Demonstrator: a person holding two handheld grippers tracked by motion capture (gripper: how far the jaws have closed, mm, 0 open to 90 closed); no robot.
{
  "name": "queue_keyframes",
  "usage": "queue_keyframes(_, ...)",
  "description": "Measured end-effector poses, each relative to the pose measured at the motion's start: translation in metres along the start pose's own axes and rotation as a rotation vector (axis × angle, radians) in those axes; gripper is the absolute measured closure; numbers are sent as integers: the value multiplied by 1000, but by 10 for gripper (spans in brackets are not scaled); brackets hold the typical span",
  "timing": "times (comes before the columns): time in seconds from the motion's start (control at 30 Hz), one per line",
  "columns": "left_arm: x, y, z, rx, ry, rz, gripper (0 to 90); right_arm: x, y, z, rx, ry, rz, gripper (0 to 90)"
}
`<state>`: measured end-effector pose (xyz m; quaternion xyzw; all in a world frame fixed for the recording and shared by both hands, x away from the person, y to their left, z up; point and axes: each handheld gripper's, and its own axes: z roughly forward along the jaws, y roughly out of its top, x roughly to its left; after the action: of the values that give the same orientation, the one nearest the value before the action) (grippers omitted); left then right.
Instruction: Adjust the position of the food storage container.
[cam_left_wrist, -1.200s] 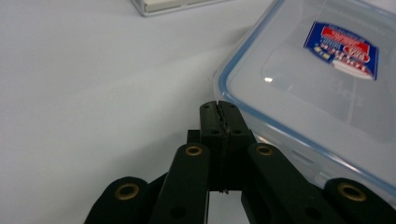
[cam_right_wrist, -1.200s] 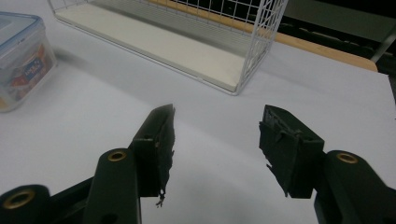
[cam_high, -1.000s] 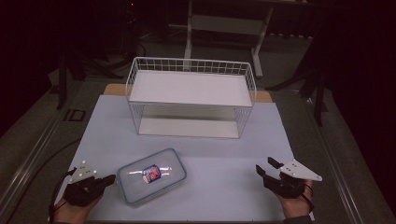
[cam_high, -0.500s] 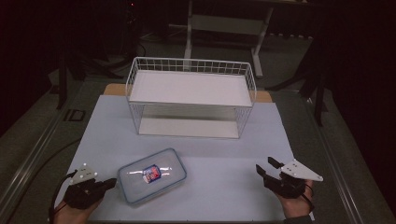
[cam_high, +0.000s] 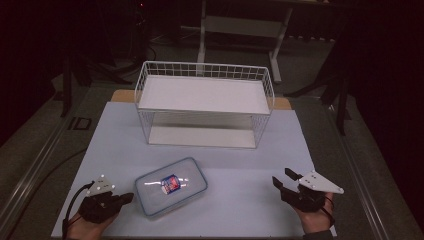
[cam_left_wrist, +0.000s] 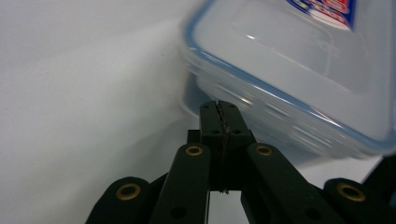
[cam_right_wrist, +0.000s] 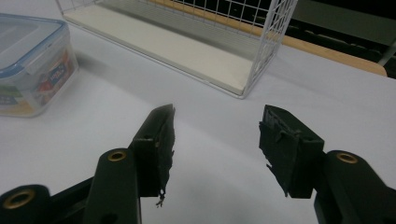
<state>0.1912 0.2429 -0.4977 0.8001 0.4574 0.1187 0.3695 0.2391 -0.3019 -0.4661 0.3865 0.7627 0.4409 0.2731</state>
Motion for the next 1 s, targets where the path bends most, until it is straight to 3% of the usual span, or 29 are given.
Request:
queue_keyframes(0.33, -1, 15, 21, 22, -12, 15, 900, 5, 2, 4, 13, 9, -19, 446)
queue_keyframes(0.53, 0, 32, 45, 9, -41, -32, 900, 10, 4, 8, 11, 23, -31, 446)
queue_keyframes(1.0, -5, 73, 93, -23, -55, -71, 900, 15, 6, 13, 16, 34, -32, 473)
